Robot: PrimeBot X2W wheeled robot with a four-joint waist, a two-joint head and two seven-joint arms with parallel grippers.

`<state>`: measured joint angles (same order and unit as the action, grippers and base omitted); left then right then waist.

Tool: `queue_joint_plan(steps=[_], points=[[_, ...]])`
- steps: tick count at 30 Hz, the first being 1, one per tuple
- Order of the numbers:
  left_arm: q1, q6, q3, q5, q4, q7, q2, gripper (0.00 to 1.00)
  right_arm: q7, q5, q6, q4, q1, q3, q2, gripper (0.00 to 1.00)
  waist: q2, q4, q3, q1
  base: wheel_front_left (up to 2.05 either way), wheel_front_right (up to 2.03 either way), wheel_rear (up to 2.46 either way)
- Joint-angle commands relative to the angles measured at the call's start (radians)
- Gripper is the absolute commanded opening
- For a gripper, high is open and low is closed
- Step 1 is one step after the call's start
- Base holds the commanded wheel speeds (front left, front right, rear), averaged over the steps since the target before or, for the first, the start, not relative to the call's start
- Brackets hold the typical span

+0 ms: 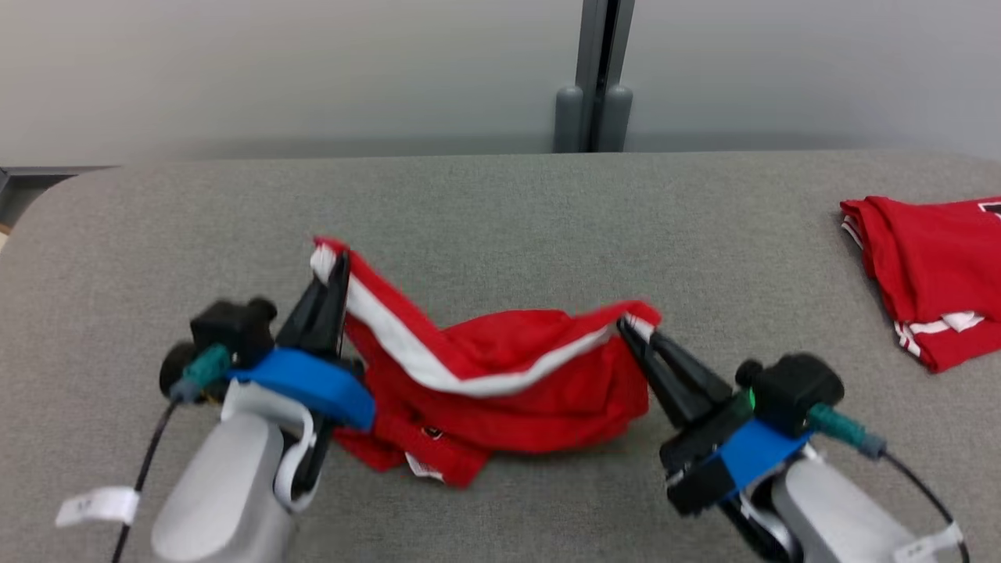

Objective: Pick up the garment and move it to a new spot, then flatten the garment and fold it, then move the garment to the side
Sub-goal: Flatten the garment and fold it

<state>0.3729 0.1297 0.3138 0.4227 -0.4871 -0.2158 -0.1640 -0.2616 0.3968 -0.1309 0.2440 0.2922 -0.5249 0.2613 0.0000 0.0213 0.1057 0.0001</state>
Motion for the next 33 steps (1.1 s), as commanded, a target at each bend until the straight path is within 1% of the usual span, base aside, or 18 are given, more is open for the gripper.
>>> queue_joint_plan(steps=[1,4,7,10,11,14,16,19,22,24,26,27,28,30,33], points=[[0.087,0.001,0.018,0.0,0.011,0.021,-0.012,0.0,-0.004,-0.001,0.0,0.003,0.082,0.002,0.012,0.0,0.0,0.006,0.032,-0.0001,0.0,0.0,0.0],[0.284,0.001,0.04,-0.032,0.006,0.069,-0.048,0.0,-0.004,-0.003,0.0,0.035,0.296,-0.005,0.041,0.0,0.0,-0.014,0.105,-0.0001,0.0,0.0,0.0],[0.483,0.001,0.02,-0.016,-0.035,0.107,-0.041,0.0,-0.004,0.028,0.0,0.098,0.508,-0.004,0.041,0.0,0.0,-0.031,0.176,-0.0001,0.0,0.0,0.0],[0.689,0.001,0.018,-0.014,-0.088,0.138,-0.046,0.0,-0.002,0.072,0.0,0.191,0.725,-0.016,0.039,0.0,0.0,-0.05,0.239,-0.0001,0.0,0.0,0.0],[0.755,0.001,0.017,-0.015,-0.106,0.138,-0.049,0.0,-0.002,0.093,0.0,0.221,0.794,-0.021,0.032,0.0,0.0,-0.055,0.257,-0.0001,0.0,0.0,0.0],[0.928,0.001,0.029,-0.015,-0.156,0.135,-0.033,0.0,0.001,0.161,0.0,0.309,0.973,-0.028,0.021,0.0,0.0,-0.065,0.305,-0.0001,0.0,0.0,0.0],[1.032,0.001,0.044,-0.019,-0.188,0.123,-0.029,0.0,0.0,0.196,0.0,0.356,1.077,-0.041,0.022,0.0,0.0,-0.068,0.322,-0.0001,0.0,0.0,0.0],[1.152,0.001,0.054,0.0,-0.245,0.101,-0.015,0.0,-0.002,0.238,0.0,0.416,1.2,-0.077,0.04,0.0,0.0,-0.068,0.338,-0.0001,0.0,0.0,0.0],[1.22,0.001,0.081,0.001,-0.306,0.073,-0.007,0.0,-0.003,0.272,0.0,0.45,1.27,-0.125,0.054,0.0,0.0,-0.067,0.344,-0.0001,0.0,0.0,0.0],[1.23,0.001,0.108,0.009,-0.344,0.053,-0.007,0.0,-0.003,0.298,0.0,0.45,1.281,-0.154,0.061,0.0,0.0,-0.067,0.346,-0.0001,0.0,0.0,0.0],[1.2,0.001,0.119,0.031,-0.378,0.029,-0.007,0.0,-0.003,0.316,0.0,0.439,1.246,-0.19,0.067,0.0,0.0,-0.068,0.346,-0.0001,0.0,0.0,0.0],[1.2,0.001,0.119,0.031,-0.378,0.029,-0.007,0.0,-0.003,0.316,0.0,0.439,1.246,-0.19,0.067,0.0,0.0,-0.068,0.346,-0.0001,0.0,0.0,0.0],[1.177,0.001,0.123,0.044,-0.395,0.016,-0.005,0.0,-0.003,0.325,0.0,0.432,1.218,-0.227,0.073,0.0,0.0,-0.065,0.347,-0.0001,0.0,0.0,0.0],[1.116,0.001,0.138,0.072,-0.419,-0.004,-0.004,0.0,-0.003,0.353,0.0,0.411,1.167,-0.263,0.087,0.0,0.0,-0.065,0.349,-0.0001,0.0,0.0,0.0],[1.006,0.001,0.128,0.119,-0.436,-0.031,-0.005,0.0,-0.004,0.383,0.0,0.363,1.063,-0.318,0.112,0.0,0.0,-0.056,0.355,-0.0001,0.0,0.0,0.0]])
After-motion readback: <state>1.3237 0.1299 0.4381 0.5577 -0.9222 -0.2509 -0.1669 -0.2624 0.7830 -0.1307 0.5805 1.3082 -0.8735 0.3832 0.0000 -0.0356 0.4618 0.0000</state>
